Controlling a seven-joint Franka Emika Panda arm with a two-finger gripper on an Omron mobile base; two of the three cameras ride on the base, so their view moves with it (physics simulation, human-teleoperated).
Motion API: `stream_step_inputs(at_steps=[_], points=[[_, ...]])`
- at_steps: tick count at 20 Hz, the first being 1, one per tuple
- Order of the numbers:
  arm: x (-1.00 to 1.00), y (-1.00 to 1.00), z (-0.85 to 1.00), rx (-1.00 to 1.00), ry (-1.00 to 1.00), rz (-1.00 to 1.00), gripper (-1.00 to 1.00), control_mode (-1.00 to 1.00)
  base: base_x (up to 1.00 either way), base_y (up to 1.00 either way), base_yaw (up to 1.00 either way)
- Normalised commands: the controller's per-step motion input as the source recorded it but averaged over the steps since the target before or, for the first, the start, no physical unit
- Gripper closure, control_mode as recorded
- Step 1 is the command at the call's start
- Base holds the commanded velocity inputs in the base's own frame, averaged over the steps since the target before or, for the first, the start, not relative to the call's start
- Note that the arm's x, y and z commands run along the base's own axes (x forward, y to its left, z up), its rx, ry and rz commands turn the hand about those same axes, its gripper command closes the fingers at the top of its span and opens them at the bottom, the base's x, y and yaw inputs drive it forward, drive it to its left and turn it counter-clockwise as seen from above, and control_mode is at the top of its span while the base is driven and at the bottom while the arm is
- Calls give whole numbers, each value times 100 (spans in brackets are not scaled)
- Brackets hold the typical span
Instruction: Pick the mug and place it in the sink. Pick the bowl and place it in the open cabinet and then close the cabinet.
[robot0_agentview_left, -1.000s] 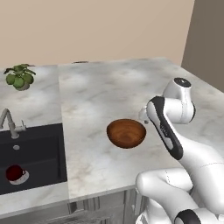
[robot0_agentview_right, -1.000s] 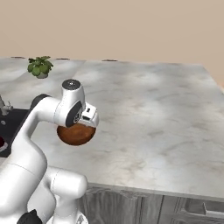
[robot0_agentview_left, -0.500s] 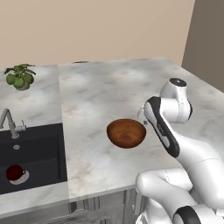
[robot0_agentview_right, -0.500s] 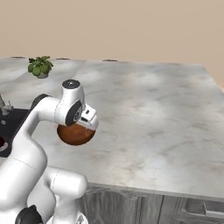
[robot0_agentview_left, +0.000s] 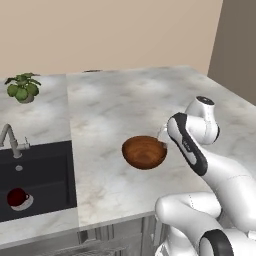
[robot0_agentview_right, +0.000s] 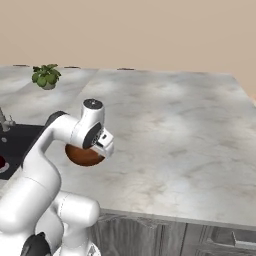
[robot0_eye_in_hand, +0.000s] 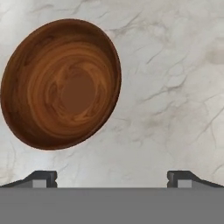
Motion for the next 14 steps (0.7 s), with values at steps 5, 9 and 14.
stream_step_inputs(at_steps=[5, 9, 14], points=[[2, 0, -32, 3, 0, -1, -100, -100, 0, 0, 0], [10, 3, -27, 0, 0, -2, -100, -100, 0, 0, 0], [23, 14, -8, 0, 0, -3, -100, -100, 0, 0, 0]])
